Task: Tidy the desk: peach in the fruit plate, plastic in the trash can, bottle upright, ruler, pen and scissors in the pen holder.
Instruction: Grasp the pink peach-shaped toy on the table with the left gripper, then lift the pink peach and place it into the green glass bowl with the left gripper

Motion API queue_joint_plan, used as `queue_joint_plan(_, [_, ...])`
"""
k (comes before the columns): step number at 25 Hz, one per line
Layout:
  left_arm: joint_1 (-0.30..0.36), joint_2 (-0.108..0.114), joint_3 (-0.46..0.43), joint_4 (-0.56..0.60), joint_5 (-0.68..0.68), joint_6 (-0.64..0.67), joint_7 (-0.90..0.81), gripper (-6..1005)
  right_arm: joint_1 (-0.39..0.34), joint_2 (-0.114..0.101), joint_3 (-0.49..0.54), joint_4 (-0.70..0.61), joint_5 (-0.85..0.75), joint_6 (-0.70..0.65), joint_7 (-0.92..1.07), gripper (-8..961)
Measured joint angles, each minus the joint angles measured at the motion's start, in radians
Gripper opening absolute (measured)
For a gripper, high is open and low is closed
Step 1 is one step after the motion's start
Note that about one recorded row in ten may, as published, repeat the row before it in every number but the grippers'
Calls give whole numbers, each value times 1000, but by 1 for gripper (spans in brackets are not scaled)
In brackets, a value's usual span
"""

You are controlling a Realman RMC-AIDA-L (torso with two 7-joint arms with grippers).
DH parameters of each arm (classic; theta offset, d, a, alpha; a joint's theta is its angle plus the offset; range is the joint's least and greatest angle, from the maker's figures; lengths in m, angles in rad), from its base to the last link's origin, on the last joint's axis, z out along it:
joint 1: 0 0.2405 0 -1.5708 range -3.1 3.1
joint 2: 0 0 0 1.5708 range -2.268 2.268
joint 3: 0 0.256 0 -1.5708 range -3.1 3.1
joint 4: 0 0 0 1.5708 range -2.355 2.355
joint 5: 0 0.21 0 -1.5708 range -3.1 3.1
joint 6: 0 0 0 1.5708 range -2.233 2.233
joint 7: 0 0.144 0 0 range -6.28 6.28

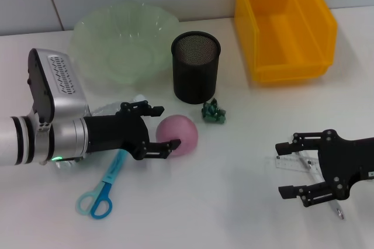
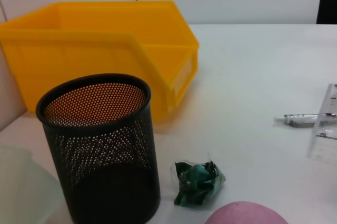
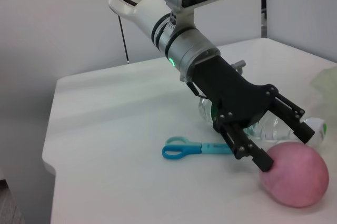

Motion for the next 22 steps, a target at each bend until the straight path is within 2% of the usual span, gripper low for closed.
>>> queue_joint_plan(4, [-3,0,0,-1,-1,-4,0,833,1,0,0,0,0,1,0,825])
queue_joint_plan(9, [-7,0,13,-2,-1,3,-1,747,4,1,0,0,0,1,0,825])
queue_joint_plan(11, [-9,0,46,0,-1,6,-3,713,5,1,1,0,0,1,0,825])
queue_joint_plan(16, [-9,0,51,6,-1,16,-8,471,5,2,3,0,0,1,0,825])
queue_joint_plan(22, [14,2,42,49,-24,86,-11,298,5,2,5,0,0,1,0,826])
